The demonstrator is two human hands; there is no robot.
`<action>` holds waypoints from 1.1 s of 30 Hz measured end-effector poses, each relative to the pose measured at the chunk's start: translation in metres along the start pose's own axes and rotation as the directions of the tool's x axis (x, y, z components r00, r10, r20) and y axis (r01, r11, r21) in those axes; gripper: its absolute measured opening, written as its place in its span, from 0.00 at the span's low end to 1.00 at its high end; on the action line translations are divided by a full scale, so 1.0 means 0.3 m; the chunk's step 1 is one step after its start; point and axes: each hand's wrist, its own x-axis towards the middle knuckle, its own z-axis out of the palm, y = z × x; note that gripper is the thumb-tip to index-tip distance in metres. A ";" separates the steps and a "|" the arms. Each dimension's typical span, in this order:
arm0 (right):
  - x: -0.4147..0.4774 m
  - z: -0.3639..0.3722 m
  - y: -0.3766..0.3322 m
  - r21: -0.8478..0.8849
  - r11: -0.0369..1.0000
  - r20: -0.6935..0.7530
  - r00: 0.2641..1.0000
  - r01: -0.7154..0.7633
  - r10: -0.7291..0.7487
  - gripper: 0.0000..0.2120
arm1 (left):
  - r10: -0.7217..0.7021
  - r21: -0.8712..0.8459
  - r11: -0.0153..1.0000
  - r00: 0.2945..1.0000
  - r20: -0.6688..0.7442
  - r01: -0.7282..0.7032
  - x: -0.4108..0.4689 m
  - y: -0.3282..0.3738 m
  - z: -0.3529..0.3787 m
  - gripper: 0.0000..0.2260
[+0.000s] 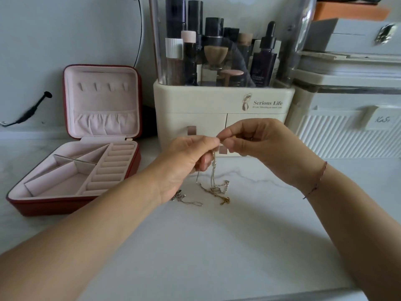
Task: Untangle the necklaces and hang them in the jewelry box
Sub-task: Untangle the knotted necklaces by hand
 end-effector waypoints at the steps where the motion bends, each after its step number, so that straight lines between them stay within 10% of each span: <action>1: 0.001 -0.003 0.003 0.022 1.000 0.018 1.000 -0.013 0.012 0.05 | -0.004 -0.030 1.000 1.000 -0.002 0.004 0.001 0.001 0.000 0.13; 11: -0.001 -0.012 0.013 -0.004 0.996 0.077 0.993 -0.088 0.088 0.14 | 0.015 -0.075 0.997 0.998 0.057 -0.011 -0.003 0.009 -0.009 0.08; 33: 0.015 -0.022 0.032 0.563 0.760 0.275 0.941 -0.323 0.196 0.10 | 0.032 -0.216 0.976 0.999 0.036 -0.023 0.017 -0.015 -0.015 0.04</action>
